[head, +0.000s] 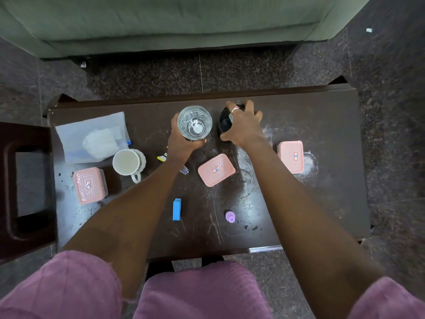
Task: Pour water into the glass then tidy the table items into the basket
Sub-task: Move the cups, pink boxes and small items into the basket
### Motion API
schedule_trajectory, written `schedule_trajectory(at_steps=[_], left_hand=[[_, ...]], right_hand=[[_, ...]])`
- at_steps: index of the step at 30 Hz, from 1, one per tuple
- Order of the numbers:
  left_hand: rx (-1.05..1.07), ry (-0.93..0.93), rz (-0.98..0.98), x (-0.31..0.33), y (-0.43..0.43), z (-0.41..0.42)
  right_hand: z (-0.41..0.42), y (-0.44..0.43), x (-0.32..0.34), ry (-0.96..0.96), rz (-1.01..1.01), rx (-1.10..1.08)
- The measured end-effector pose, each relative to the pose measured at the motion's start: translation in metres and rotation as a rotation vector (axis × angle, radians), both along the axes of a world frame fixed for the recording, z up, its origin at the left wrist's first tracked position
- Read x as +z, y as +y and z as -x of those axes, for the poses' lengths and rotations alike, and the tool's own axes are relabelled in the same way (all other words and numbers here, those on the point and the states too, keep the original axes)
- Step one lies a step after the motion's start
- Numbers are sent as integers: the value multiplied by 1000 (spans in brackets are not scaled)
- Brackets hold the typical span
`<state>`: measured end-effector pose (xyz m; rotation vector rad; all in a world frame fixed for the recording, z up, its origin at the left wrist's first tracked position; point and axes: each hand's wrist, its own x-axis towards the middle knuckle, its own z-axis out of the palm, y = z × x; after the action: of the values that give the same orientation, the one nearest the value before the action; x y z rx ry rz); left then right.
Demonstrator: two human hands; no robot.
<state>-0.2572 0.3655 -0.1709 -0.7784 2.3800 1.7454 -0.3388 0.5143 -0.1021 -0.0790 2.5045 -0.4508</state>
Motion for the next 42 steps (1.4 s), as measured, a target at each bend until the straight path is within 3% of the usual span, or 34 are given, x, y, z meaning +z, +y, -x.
schedule_trajectory(at_steps=[15,20,28,32,34,38,42], left_hand=[[22,-38,-31,3,-1,0],[112,-82,-18,17,1,-20],[434,-118,167,43,6,-91],[658,-200,196,46,-4,-115],[732,-252,179,43,-15,-121],[773,-297,167,30,-38,-120],[732,-371,100,24,-47,-110]], right_hand=[[-11,2,-1,41,59,-47],[-49,9,-2,270,83,-106],[-148,24,-11,272,116,-388],[-187,44,-19,280,145,-718],[-200,56,-22,339,53,-883],[-207,83,-26,332,-126,-1020],[-191,105,-32,208,-48,-1031]])
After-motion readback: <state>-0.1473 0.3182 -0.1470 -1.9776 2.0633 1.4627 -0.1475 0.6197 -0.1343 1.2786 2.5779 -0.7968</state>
